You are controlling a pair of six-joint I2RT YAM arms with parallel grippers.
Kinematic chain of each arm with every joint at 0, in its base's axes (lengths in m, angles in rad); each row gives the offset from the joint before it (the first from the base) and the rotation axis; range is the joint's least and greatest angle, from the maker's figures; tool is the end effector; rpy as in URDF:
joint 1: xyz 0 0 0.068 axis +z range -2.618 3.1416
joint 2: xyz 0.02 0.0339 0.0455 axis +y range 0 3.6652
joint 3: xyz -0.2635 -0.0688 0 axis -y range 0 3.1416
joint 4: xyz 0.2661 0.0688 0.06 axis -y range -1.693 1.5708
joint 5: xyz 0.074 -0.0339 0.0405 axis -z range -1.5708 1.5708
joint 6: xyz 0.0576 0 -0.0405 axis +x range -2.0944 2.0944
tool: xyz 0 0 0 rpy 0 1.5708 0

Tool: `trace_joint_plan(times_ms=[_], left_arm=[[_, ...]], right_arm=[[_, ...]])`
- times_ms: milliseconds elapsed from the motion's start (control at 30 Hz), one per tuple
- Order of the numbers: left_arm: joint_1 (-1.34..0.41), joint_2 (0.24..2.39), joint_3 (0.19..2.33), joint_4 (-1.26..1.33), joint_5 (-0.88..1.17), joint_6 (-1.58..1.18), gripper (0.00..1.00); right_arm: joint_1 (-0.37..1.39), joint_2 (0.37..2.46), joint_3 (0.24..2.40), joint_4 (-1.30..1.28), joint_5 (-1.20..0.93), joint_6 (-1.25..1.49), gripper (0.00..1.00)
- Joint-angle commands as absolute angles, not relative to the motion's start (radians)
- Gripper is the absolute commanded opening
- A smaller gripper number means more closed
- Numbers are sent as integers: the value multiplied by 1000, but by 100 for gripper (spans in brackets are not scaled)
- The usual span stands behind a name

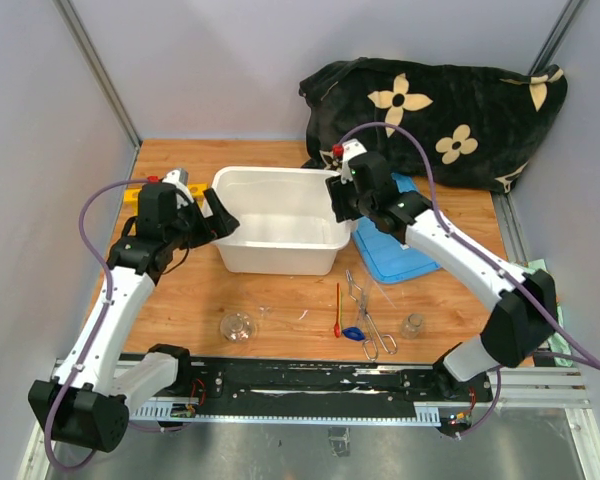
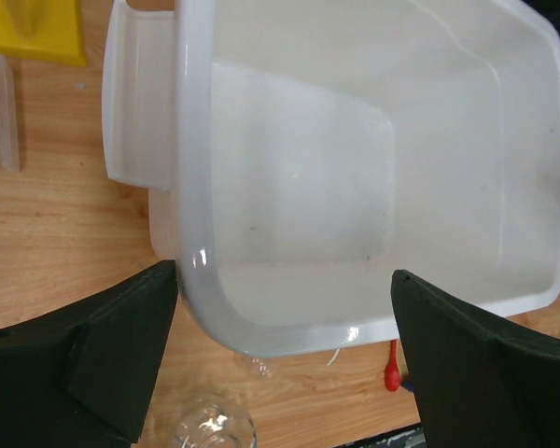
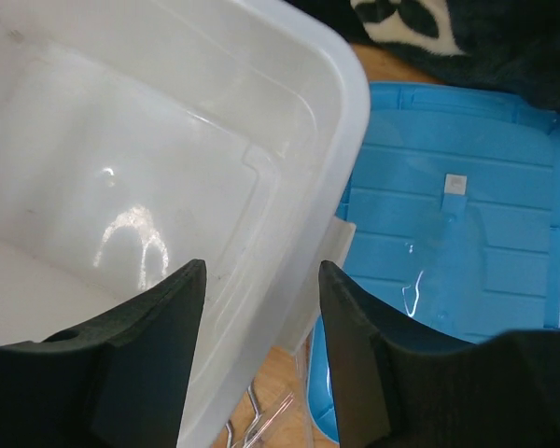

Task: Organize the chemistry lab equipment
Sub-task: Adjust the storage box at the center of the board.

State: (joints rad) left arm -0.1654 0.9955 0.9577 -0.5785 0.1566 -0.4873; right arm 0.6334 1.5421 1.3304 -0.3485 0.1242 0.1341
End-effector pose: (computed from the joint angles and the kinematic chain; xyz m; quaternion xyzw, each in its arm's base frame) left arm 0.2467 -0.0503 0.3088 -0.1064 0.8799 -0.2126 0.4115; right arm 0.3237 0.2288 0.3099 -0.1867 0.8537 0.1305 0.4683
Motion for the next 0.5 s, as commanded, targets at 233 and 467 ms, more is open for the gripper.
trace_joint_plan(times_ms=[233,467], left_arm=[[-167,930,1017,-622,115,-447,99],[-167,882,1011,-631,128,-464,99]], right_arm=[[641,1336,1297,-365,112,135,54],[641,1257,1257,-425,128,176,53]])
